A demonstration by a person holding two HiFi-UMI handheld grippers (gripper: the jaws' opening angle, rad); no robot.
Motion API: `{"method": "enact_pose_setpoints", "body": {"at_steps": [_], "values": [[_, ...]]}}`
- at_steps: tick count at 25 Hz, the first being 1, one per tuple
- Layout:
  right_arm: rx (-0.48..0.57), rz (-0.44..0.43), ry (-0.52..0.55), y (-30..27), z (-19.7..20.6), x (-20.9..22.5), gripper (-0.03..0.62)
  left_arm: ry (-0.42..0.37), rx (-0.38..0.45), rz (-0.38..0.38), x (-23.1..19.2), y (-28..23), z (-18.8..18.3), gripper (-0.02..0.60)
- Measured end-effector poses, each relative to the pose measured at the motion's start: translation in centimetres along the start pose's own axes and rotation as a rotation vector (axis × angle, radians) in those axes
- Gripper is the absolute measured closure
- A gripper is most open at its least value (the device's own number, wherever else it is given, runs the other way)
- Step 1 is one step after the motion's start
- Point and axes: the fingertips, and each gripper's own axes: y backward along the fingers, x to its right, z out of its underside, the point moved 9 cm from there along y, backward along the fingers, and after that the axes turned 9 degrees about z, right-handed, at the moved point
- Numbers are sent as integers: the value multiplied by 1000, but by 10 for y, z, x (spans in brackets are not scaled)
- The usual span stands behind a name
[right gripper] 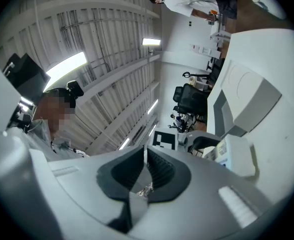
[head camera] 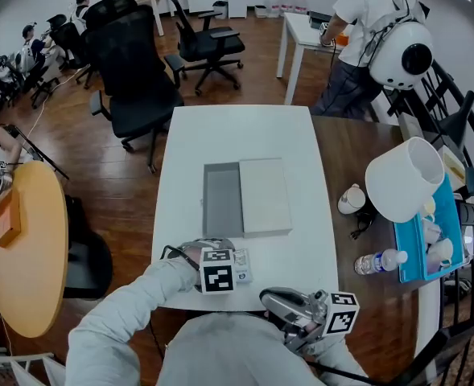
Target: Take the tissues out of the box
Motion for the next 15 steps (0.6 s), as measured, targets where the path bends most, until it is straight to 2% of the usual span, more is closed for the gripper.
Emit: {"method": "enact_pose_setpoints", "body": {"at_steps": [2,5,8,10,11,13,15], "values": [[6,6,0,2,1,-1,588,-29,-11,33,-2,-14,-1,173],[16,18,3,4,1,-2,588,-38,23,53,-5,-17,-1,158],[19,26,7,4,0,-3,588,-58,99,-23,-4,6,2,158],[20,28,10,3,-1,-3,588,-63,194,-92,2,35,7,176],[20,27,10,3,-1,-2,588,-67,255,-126,9,50,11,217],[22,24,7,1,-1,0,588,-65,397,-202,28,76,22,369],[18,19,6,-1,-2,1,588,-28,541,-272,51,90,36,501]]}}
